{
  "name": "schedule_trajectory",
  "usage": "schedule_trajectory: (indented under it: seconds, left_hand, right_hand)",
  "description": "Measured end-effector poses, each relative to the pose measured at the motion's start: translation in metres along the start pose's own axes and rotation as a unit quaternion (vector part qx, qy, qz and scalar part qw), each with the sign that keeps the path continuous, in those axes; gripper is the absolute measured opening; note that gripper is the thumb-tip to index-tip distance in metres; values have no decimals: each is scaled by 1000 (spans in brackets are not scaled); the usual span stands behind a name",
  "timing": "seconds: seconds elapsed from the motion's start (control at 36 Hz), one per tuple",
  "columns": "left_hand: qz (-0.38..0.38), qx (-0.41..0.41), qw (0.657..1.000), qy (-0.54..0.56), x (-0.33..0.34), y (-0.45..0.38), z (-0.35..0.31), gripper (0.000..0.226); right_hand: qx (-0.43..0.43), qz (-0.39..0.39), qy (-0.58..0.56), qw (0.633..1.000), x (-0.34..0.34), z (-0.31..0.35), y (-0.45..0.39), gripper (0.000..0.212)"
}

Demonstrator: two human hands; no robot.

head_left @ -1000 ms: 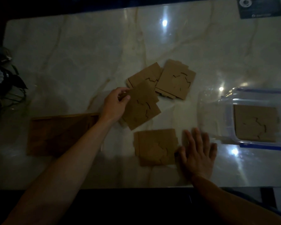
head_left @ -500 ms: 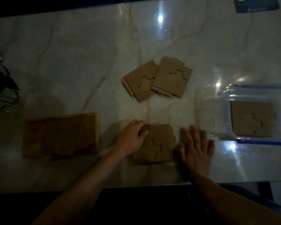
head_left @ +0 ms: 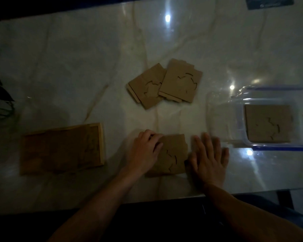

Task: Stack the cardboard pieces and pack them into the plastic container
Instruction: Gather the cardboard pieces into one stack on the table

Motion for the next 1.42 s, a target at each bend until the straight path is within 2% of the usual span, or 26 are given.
schedule_trajectory:
  seconds: [0.19,0.39,0.64,0.86,1.06,1.19,1.25,1.31,1.42]
  left_hand:
    - [-43,16,993,-111,7,7,3,29]
    - [-59,50,988,-133,12,7,9,31]
    - [-38,32,991,-122,5,5,9,30]
    - [-13,-10,999,-36,-16,-34,11,34]
    - [-65,-47,996,-25,-55,-107,6,39]
    - [-16,-75,996,-39,-66,-150,-15,57]
    - [-2,-94,995,-13,-62,-162,-26,60]
    - [4,-114,993,-12,-55,-170,-37,65]
    - [-19,-167,983,-79,-41,-178,-50,80]
  right_hand:
    - [15,-4,-4,1000,-1,3,0,66]
    - [18,0,2,1000,2,3,-1,65]
    - [11,0,1,1000,3,1,0,65]
    - [9,-3,-2,1000,1,1,1,66]
    - [8,-6,-3,1000,-2,3,2,67]
    - [9,5,-18,1000,-5,5,2,66]
    - [11,11,-25,1000,-7,6,2,65]
    - [14,13,-30,999,-8,6,2,64]
    - [18,17,-24,999,-9,8,3,64]
Point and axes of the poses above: each hand's wrist, its own y-axis away from the middle knuckle, its own x-axis out of the palm, z = x × y, the point moved 2 cm from there along -y, towards the middle knuckle, and after that the axes turned 1 degree about -x, right-handed, at the moved point
